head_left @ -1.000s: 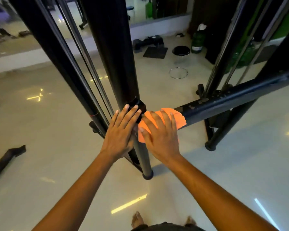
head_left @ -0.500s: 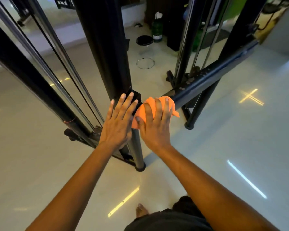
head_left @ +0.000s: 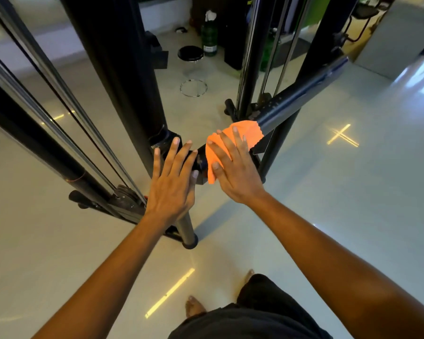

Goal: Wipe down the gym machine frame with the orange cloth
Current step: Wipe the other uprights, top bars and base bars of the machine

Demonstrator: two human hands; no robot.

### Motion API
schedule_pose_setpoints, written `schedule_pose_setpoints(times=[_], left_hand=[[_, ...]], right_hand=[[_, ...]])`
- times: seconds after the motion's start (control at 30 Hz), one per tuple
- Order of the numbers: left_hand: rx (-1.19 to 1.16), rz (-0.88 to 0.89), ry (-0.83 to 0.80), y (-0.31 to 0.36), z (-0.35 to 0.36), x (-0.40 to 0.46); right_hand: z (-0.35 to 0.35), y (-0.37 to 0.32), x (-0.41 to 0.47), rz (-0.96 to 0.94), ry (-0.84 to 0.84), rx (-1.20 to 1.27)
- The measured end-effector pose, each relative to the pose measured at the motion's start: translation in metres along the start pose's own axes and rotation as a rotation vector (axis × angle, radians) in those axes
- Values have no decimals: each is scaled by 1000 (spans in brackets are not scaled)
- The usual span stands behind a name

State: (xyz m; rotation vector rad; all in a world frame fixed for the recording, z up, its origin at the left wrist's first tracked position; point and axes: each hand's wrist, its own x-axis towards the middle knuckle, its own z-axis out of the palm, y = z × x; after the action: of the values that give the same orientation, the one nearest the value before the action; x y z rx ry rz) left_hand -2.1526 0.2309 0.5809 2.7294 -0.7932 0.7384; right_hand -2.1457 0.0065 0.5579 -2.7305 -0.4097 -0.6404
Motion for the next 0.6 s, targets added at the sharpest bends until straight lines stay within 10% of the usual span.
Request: schedule_pose_setpoints(times=[0.27, 0.47, 0.6], left_hand=[[-120, -111, -6, 27, 5, 10], [-105, -193, -3, 59, 13, 33], [26, -264, -44, 77, 23, 52]], right_hand=[[-10, 45, 13, 100, -4, 13], [-9, 96, 22, -298, 22, -31], [-21, 150, 41, -86, 72, 18]])
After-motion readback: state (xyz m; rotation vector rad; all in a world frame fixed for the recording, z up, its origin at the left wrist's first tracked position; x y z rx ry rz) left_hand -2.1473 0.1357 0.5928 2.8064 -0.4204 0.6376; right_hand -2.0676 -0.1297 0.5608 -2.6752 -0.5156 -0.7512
